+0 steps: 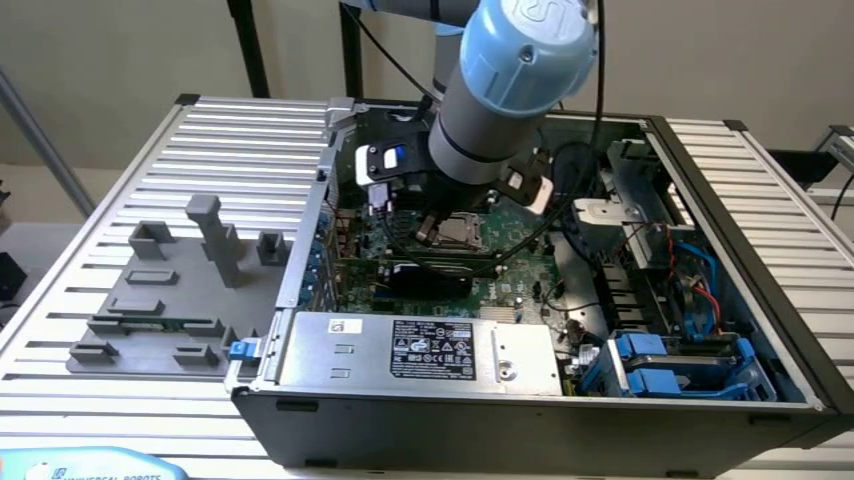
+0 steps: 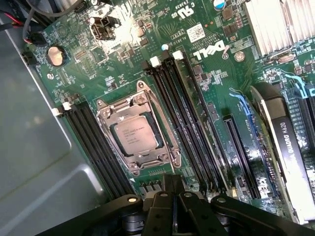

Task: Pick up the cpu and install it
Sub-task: 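Install the second cpu locking lever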

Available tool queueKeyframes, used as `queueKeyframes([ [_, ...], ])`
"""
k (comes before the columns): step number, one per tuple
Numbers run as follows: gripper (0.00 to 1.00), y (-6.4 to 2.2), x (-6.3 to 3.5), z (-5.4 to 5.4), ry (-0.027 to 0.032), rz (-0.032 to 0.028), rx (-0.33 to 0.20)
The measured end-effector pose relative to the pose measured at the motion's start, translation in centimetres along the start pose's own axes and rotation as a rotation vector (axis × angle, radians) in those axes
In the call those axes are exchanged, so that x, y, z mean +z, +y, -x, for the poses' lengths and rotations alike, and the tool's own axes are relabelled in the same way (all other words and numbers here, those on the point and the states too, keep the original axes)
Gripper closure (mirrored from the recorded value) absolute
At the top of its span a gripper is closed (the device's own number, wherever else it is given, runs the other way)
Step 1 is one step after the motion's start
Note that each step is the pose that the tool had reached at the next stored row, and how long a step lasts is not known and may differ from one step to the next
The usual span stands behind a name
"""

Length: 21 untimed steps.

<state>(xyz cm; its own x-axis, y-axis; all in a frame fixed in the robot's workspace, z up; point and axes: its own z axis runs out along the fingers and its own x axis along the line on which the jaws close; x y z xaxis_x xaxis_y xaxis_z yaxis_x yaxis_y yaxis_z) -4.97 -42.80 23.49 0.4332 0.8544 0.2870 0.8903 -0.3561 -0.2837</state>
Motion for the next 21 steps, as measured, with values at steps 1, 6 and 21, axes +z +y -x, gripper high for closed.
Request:
queueKeyframes([
  [1, 0.89, 0.02, -0.04, 0.1, -0.0008, -0.0021, 0.002],
  [6, 0.89, 0.10, 0.07, 0.2, -0.0008, -0.0028, 0.012],
  [21, 0.89, -0.27, 2.51, 0.2, -0.0259, 0.0103, 0.017],
])
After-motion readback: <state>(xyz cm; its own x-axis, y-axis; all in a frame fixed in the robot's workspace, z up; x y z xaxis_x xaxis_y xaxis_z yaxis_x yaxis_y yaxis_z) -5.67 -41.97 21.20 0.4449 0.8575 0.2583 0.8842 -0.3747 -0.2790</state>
